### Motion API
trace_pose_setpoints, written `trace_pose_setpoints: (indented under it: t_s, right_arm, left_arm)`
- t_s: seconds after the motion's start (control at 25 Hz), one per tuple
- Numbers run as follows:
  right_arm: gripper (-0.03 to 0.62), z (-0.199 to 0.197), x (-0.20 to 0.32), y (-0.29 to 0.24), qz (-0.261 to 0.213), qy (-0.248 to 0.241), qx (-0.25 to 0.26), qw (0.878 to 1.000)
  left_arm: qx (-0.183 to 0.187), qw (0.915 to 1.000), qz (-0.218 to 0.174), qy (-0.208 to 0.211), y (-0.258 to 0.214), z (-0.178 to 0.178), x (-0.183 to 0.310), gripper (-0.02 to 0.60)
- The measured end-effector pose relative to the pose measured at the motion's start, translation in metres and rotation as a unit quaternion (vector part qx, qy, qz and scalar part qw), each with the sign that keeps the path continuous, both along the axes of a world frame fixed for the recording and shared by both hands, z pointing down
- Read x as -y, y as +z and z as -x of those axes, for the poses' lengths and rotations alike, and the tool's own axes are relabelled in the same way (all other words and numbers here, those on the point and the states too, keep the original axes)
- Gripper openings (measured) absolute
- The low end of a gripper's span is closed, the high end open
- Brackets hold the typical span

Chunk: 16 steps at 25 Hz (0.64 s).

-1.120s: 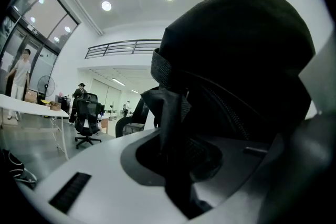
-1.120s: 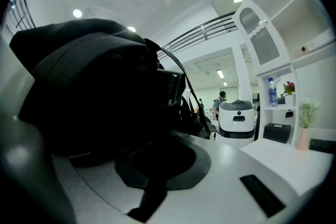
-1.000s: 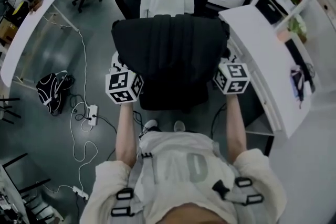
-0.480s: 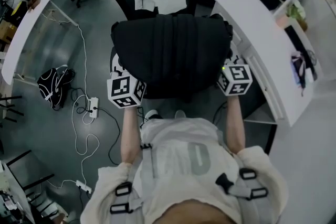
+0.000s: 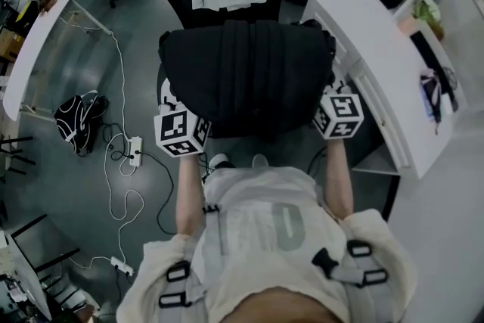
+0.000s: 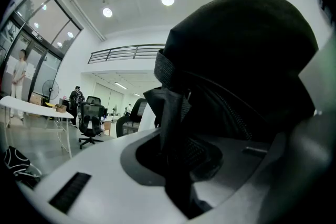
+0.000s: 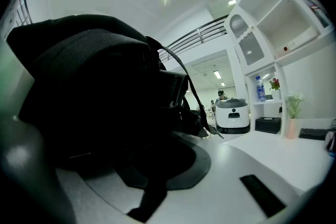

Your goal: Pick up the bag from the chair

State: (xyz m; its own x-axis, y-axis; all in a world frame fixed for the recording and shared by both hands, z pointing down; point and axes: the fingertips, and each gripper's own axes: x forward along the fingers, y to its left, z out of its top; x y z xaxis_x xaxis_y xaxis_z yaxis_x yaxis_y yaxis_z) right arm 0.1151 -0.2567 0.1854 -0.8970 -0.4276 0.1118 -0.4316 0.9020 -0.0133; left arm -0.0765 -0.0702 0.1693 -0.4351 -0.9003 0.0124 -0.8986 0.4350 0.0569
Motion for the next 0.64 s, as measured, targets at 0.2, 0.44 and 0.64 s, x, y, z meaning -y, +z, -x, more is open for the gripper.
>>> trace_pose_setpoints:
  t_s: [0.2,0.44,0.64]
  right_arm:
    - [0.006,-0.0001,0.0001,-0.0012,0.004,0.0,0.0,1.0]
    - [0.006,0.0012,0.0004,0.0014,0.006,-0.004,-0.004,1.0]
    - [0.006,0.0039,-0.0015,0.0014,0.008,-0.006,-0.005,1.0]
  left_arm:
    - [-0.001,1.0,0.001,0.0,0.0,-0.0005,0.0011,0.047]
    - [-0.005,1.0,0.005,-0.006,0.0043,0.0007,0.0011,0.046]
    - [-0.007,0.9999,0.007,-0.008,0.0043,0.0028,-0.0022,0.047]
